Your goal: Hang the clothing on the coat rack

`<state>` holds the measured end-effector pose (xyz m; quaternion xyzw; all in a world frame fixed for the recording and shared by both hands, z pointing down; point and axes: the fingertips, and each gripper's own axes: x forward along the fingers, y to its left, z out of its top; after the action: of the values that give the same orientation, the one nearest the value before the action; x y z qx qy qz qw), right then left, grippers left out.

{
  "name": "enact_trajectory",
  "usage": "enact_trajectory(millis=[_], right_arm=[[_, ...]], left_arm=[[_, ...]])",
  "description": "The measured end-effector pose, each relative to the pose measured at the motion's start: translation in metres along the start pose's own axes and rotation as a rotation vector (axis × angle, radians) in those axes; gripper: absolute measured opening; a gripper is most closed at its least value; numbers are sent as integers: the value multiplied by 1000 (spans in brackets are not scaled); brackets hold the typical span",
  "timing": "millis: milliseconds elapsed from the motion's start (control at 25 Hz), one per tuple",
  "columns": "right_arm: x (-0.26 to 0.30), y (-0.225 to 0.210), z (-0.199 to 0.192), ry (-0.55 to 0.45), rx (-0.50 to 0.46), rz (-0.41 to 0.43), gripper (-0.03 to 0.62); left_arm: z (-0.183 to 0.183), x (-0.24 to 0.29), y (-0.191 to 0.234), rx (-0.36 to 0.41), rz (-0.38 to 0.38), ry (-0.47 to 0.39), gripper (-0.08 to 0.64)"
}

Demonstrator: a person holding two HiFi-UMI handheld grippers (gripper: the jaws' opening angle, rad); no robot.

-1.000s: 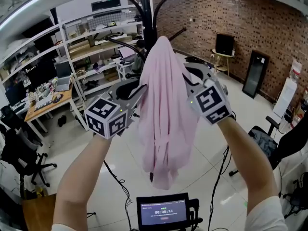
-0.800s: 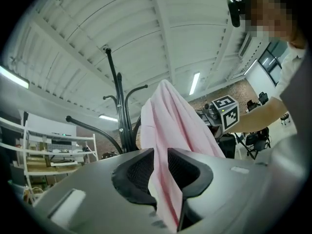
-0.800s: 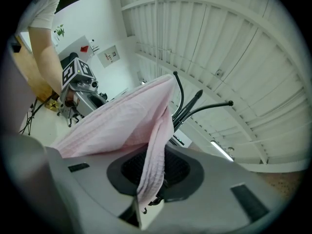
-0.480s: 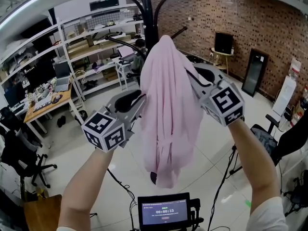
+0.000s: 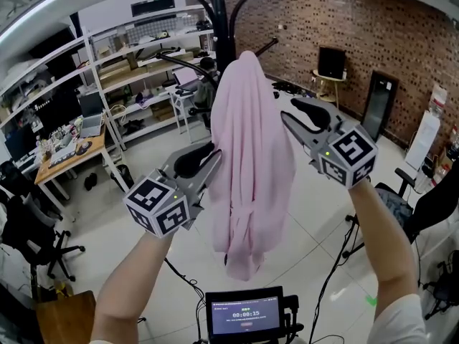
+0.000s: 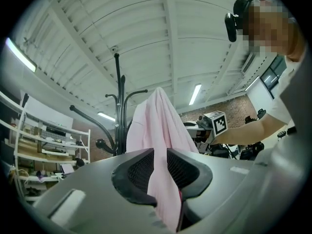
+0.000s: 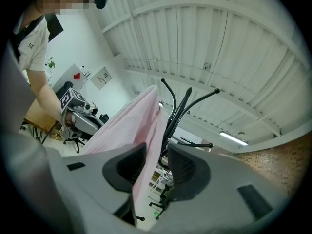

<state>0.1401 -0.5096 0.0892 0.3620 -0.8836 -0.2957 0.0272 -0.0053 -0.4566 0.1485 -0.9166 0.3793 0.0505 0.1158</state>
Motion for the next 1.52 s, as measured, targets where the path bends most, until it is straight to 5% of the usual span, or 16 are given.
enact_trajectory(millis=[1520], right_arm=[[-77, 76, -28, 65, 100, 4, 150]], left_arm=[[-15, -48, -61, -151, 43, -1, 17]])
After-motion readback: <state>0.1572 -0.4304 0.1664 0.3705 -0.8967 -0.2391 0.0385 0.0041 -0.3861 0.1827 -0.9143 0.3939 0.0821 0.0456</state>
